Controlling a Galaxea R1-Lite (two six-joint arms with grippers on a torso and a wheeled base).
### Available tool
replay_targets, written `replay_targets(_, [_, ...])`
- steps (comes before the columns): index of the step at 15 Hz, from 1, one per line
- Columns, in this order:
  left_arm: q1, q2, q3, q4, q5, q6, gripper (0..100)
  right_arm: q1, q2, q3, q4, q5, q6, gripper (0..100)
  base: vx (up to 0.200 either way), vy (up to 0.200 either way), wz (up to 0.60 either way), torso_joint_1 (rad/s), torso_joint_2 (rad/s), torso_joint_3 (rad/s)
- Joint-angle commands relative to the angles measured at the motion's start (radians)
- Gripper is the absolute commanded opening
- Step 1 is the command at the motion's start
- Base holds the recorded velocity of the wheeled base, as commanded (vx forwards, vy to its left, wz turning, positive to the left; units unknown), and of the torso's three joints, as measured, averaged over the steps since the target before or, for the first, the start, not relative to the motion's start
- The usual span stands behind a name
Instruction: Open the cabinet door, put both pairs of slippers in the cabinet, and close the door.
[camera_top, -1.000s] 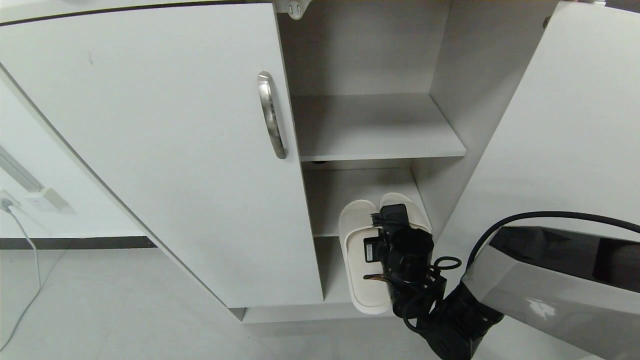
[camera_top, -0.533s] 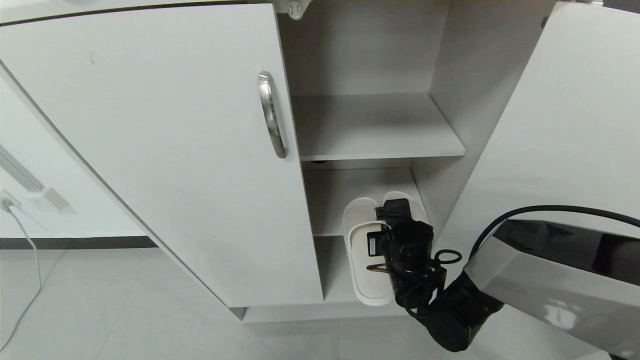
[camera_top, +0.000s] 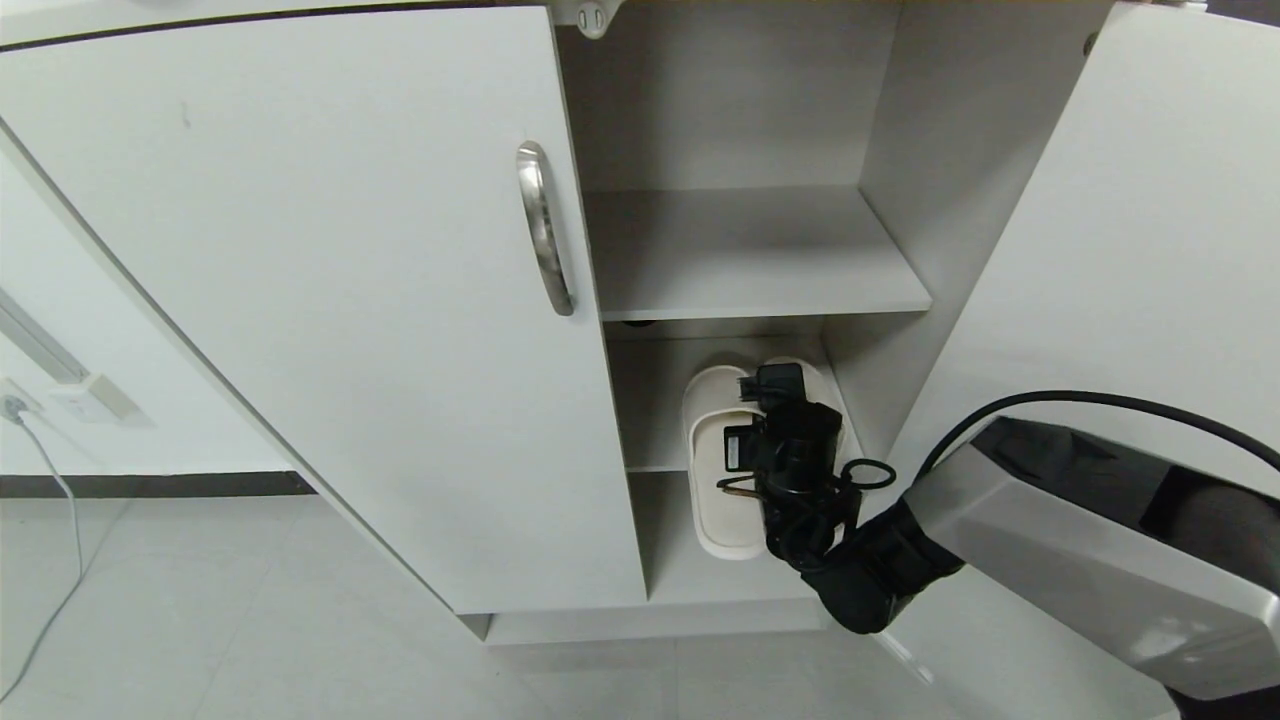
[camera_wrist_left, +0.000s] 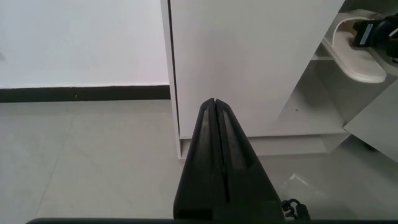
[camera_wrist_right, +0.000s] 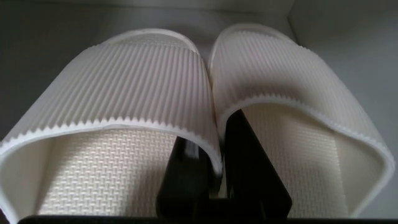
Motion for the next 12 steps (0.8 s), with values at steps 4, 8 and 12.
replay_targets(4, [0.002,0.001,0.0,0.0,0.0,-0.001,0,-0.033,0.054,-0.157,0.07,0.015,0.0,0,0.0,0.0,0.0,0.0,0.0,0.0])
replay_targets(8, [0.0,0.001,0.0,0.0,0.0,-0.001,0,-0.047,0.088,-0.272,0.139,0.047,-0.014,0,0.0,0.0,0.0,0.0,0.0,0.0])
replay_targets(12, [0.0,0.001,0.0,0.0,0.002,-0.001,0,-0.059,0.119,-0.388,0.234,0.074,-0.02,0,0.0,0.0,0.0,0.0,0.0,0.0])
